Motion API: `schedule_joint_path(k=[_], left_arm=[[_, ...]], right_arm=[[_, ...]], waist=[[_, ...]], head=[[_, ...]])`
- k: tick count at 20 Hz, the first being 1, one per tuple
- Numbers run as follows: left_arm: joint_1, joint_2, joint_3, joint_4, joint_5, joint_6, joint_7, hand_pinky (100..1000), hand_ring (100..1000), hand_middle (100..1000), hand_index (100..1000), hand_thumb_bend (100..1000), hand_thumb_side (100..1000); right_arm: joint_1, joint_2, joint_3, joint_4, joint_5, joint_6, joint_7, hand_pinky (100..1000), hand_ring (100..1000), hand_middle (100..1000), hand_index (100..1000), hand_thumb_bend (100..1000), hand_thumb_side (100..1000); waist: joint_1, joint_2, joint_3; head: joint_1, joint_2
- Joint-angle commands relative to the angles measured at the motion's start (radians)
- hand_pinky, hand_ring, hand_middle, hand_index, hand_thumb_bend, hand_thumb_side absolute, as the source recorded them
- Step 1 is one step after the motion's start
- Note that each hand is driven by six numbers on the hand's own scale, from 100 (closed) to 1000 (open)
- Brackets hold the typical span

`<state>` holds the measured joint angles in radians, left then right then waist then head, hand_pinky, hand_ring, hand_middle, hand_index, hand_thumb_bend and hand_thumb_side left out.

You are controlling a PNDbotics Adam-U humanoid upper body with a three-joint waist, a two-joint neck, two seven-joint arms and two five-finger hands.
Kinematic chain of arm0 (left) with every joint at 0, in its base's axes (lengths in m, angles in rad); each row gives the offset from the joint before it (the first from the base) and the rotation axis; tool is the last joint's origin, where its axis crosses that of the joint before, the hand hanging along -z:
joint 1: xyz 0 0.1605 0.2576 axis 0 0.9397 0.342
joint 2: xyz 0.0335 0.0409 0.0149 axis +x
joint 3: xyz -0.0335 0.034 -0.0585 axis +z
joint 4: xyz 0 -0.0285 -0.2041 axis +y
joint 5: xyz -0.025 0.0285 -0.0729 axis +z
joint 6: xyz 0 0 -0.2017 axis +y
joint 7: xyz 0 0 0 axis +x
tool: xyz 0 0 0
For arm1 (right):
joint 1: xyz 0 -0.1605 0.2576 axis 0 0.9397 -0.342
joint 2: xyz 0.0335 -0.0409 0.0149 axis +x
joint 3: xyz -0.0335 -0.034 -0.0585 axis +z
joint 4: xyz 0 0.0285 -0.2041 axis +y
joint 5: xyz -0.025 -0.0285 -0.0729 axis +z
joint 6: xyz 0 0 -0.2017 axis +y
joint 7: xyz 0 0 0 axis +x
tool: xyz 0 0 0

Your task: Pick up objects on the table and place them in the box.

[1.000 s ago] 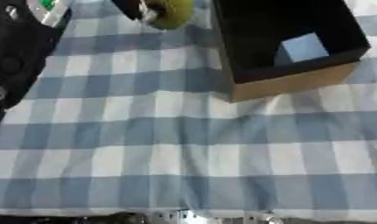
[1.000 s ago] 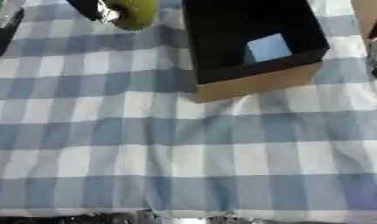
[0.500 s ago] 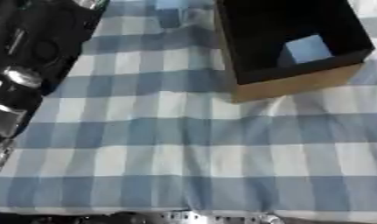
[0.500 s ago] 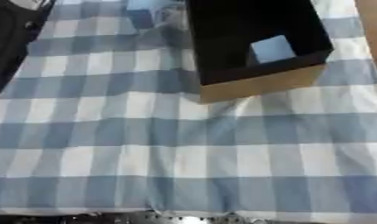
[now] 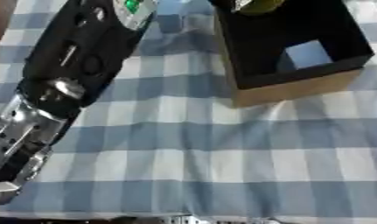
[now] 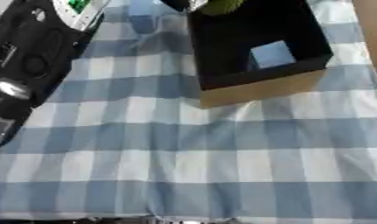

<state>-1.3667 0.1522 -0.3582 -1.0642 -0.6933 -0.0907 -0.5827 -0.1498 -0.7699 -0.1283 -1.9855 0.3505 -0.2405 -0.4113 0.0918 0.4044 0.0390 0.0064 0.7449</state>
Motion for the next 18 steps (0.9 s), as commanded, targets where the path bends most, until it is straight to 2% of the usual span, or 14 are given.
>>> schedule_joint_path(k=[1,3,5,6,7,8,10,11,12,13,18], left_arm=[[-0.026,-0.007,0.017,0.025,-0.029,-0.021,0.010,739,694,628,742,100,385],[-0.025,-0.014,0.017,0.042,-0.036,-0.033,0.010,742,697,632,747,100,400],[-0.023,-0.020,0.013,0.058,-0.043,-0.048,0.001,763,726,669,790,180,481],[-0.022,-0.023,0.011,0.066,-0.046,-0.057,-0.006,763,726,669,790,180,481],[-0.021,-0.024,0.011,0.071,-0.051,-0.063,-0.012,813,789,752,874,281,547],[-0.021,-0.024,0.013,0.073,-0.057,-0.068,-0.015,842,823,788,908,337,574],[-0.022,-0.022,0.018,0.072,-0.068,-0.072,-0.013,868,851,820,934,422,620],[-0.023,-0.020,0.020,0.070,-0.074,-0.073,-0.010,883,864,831,949,509,630],[-0.023,-0.018,0.021,0.068,-0.084,-0.074,-0.008,885,865,833,949,521,630],[-0.022,-0.016,0.020,0.068,-0.096,-0.076,-0.008,891,872,837,949,572,614],[-0.017,-0.013,0.028,0.075,-0.127,-0.091,-0.017,893,876,839,948,588,600]], right_arm=[[-0.010,-0.024,-0.006,-0.014,-0.008,0.000,0.002,901,1000,565,887,100,470],[-0.010,-0.022,-0.006,-0.014,-0.009,0.002,0.003,901,1000,564,887,100,470],[-0.011,-0.021,-0.006,-0.014,-0.010,0.003,0.003,901,1000,564,887,100,470],[-0.012,-0.020,-0.005,-0.014,-0.010,0.003,0.003,901,1000,564,887,100,470],[-0.012,-0.020,-0.005,-0.014,-0.011,0.003,0.003,901,1000,563,887,100,470],[-0.011,-0.020,-0.004,-0.014,-0.011,0.003,0.004,901,1000,563,887,100,470],[-0.010,-0.019,-0.004,-0.014,-0.011,0.004,0.005,901,1000,563,887,100,468],[-0.009,-0.019,-0.004,-0.014,-0.011,0.004,0.005,901,1000,563,887,100,470],[-0.009,-0.019,-0.004,-0.014,-0.012,0.004,0.005,901,1000,563,887,100,470],[-0.009,-0.019,-0.004,-0.014,-0.012,0.004,0.005,901,1000,563,887,100,470],[-0.004,-0.018,-0.005,-0.014,-0.010,0.005,0.005,901,1000,562,887,100,470]], waist=[[0.007,-0.032,-0.004],[0.008,-0.031,-0.005],[0.008,-0.030,-0.006],[0.008,-0.030,-0.007],[0.008,-0.030,-0.007],[0.008,-0.030,-0.007],[0.009,-0.030,-0.006],[0.010,-0.030,-0.005],[0.010,-0.030,-0.005],[0.010,-0.031,-0.004],[0.009,-0.031,-0.003]], head=[[0.002,-0.012],[0.001,-0.011],[0.001,-0.011],[0.001,-0.011],[-0.001,-0.010],[-0.002,-0.009],[-0.002,-0.007],[-0.003,-0.006],[-0.003,-0.005],[-0.004,-0.004],[-0.005,-0.004]])
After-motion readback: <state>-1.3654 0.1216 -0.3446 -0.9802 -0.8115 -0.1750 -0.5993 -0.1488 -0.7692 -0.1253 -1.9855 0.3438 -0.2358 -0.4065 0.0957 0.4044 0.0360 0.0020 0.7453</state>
